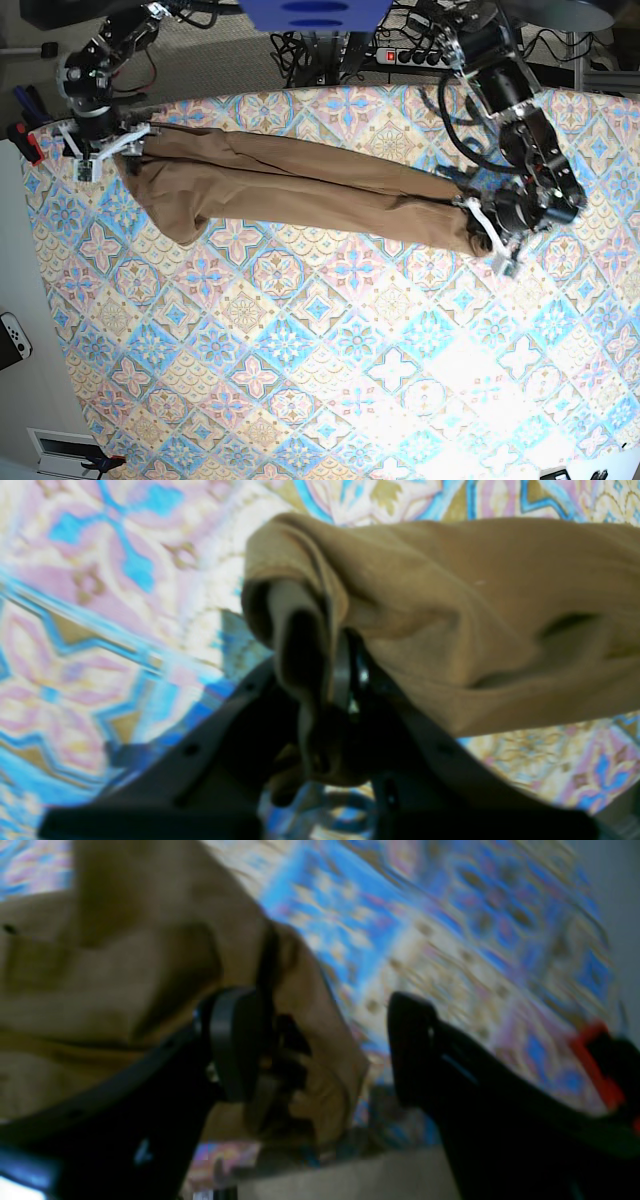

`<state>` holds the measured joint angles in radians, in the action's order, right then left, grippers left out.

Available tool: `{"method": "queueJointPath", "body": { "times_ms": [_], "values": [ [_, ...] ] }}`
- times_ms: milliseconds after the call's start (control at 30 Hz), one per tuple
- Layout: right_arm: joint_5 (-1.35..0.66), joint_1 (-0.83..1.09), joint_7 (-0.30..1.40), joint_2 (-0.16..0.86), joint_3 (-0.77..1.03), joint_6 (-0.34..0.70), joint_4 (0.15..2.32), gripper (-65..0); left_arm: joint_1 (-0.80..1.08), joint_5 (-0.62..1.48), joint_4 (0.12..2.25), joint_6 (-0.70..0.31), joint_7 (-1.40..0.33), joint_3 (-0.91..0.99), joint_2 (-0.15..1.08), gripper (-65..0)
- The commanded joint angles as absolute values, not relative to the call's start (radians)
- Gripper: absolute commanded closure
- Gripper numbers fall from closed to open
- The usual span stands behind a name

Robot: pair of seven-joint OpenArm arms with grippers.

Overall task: Layout the t-shirt on the table in an organized manner, then fold the t-shirt properly
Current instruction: 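Regrasp the strip end with the left gripper, then drag the strip end with the left gripper toward the right gripper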

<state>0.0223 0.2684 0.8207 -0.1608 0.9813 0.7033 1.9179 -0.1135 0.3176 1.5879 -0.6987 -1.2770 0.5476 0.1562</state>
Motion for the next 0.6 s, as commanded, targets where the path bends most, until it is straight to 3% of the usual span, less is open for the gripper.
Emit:
{"method": "queueJointPath", "body": {
  "times_ms": [0,133,300,567],
  "values": [
    [0.01,0.268,0.8,-0.15,0.984,0.698,1.939,-37.8,-0.142,0.326,1.604,-0.698,-1.267,0.55,0.189,0.0],
    [0.01,0.266,0.8,-0.15,0.983,0.698,1.937,-37.8,-0.148,0.325,1.638,-0.698,-1.302,0.544,0.208,0.0],
    [0.01,0.265,0.8,-0.15,0.98,0.698,1.937,-37.8,-0.105,0.332,1.833,-0.698,-1.376,0.452,0.2,0.0],
    [0.01,0.265,0.8,-0.15,0.98,0.698,1.937,-37.8,-0.064,0.323,1.959,-0.698,-1.38,0.4,0.042,0.0]
  ]
}}
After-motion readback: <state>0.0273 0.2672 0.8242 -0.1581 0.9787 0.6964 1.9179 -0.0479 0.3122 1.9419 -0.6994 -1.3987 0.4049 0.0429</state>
